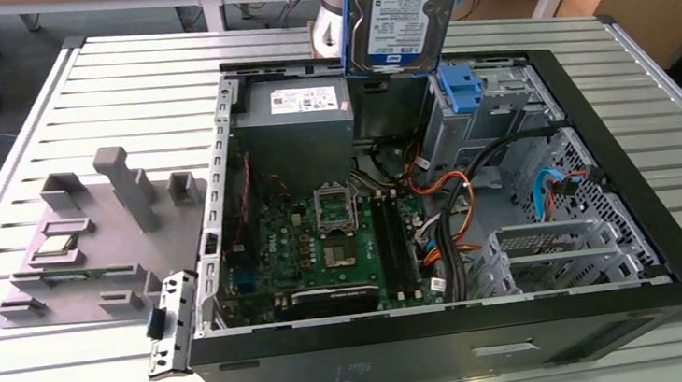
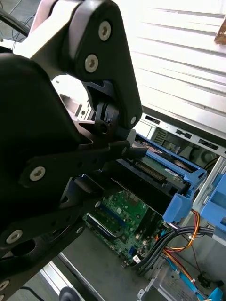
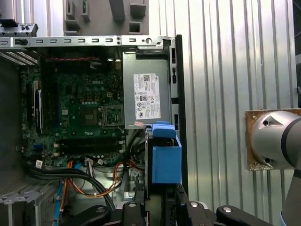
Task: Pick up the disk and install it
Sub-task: 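Pick up the disk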
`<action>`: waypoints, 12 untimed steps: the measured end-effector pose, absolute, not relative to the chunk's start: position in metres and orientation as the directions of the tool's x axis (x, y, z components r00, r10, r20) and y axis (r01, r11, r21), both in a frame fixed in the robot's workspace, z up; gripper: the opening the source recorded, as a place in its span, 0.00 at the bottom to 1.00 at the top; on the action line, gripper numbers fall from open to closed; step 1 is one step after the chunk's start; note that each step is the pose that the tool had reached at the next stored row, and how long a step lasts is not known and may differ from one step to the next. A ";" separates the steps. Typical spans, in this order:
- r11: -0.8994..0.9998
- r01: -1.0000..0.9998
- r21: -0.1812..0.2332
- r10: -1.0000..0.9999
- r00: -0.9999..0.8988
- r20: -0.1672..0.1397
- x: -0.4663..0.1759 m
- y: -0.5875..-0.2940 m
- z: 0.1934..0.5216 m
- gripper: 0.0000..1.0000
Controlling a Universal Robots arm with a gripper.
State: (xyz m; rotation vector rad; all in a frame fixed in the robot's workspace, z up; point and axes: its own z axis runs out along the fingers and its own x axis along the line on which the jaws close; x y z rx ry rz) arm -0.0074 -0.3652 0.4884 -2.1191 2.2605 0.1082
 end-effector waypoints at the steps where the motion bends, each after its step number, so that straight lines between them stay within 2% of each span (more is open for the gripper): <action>1: 0.064 -0.998 0.023 -0.995 -0.065 -0.078 -0.007 -0.366 0.488 0.35; 12: 0.064 -0.998 0.023 -0.995 -0.065 -0.078 -0.007 -0.378 0.488 0.35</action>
